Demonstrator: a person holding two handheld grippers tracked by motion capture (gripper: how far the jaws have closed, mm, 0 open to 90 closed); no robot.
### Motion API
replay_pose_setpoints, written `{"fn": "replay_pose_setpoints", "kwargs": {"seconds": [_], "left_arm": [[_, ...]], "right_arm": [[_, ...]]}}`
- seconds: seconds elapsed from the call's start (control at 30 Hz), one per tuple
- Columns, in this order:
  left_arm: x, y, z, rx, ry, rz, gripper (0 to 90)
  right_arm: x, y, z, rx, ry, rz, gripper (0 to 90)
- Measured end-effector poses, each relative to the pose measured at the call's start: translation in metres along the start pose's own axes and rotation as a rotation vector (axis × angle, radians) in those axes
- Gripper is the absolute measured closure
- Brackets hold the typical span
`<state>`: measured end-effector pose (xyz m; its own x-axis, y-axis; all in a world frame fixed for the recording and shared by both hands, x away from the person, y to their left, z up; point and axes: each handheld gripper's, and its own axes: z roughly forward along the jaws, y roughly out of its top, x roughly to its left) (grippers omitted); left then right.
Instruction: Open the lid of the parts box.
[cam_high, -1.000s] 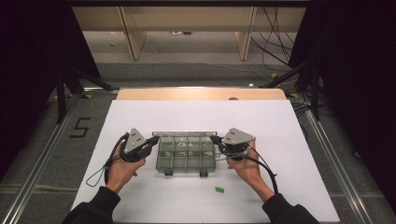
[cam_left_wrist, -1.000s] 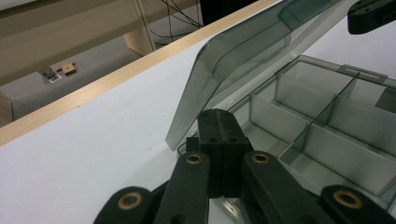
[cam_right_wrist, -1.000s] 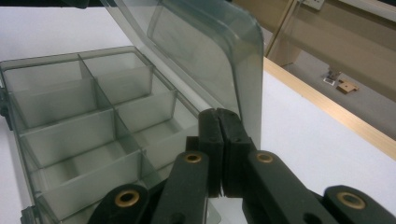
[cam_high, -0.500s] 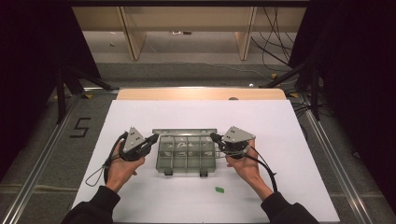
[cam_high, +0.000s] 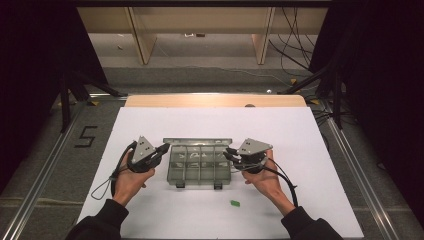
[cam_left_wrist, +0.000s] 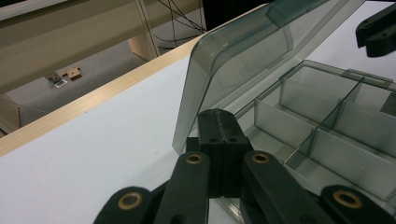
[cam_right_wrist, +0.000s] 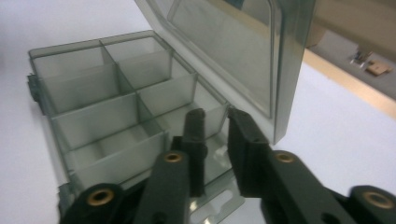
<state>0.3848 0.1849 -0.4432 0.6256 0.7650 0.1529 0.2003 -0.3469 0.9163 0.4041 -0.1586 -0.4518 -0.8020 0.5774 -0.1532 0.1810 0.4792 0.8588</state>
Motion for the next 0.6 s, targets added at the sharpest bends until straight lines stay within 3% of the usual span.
{"fn": "replay_pose_setpoints", "kwargs": {"seconds": [0.17, 0.23, 0.3, 0.37, 0.4, 0.43, 0.6], "left_arm": [[0.0, 0.0, 0.0, 0.0, 0.0, 0.004, 89.9], [-0.001, 0.0, 0.0, 0.0, -0.001, 0.004, 89.9], [-0.003, 0.0, -0.001, 0.013, 0.002, -0.019, 90.0], [-0.003, -0.001, -0.001, 0.013, 0.003, -0.022, 89.9], [-0.001, 0.0, 0.0, 0.001, -0.003, 0.005, 89.9], [-0.003, -0.001, -0.001, 0.014, 0.002, -0.02, 89.9], [-0.003, 0.0, -0.001, 0.014, 0.002, -0.019, 89.9]], "right_arm": [[-0.005, 0.0, -0.005, 0.025, 0.0, 0.069, 49.1], [-0.007, -0.001, -0.006, 0.025, -0.006, 0.08, 42.9], [-0.01, 0.001, -0.007, 0.011, -0.028, 0.062, 39.6], [-0.012, 0.003, -0.007, 0.009, -0.033, 0.074, 37.2], [-0.013, 0.005, -0.006, 0.003, -0.041, 0.061, 36.5], [-0.014, 0.006, -0.005, -0.002, -0.044, 0.049, 36.2], [-0.018, 0.012, 0.001, -0.001, -0.034, 0.035, 37.7]]}}
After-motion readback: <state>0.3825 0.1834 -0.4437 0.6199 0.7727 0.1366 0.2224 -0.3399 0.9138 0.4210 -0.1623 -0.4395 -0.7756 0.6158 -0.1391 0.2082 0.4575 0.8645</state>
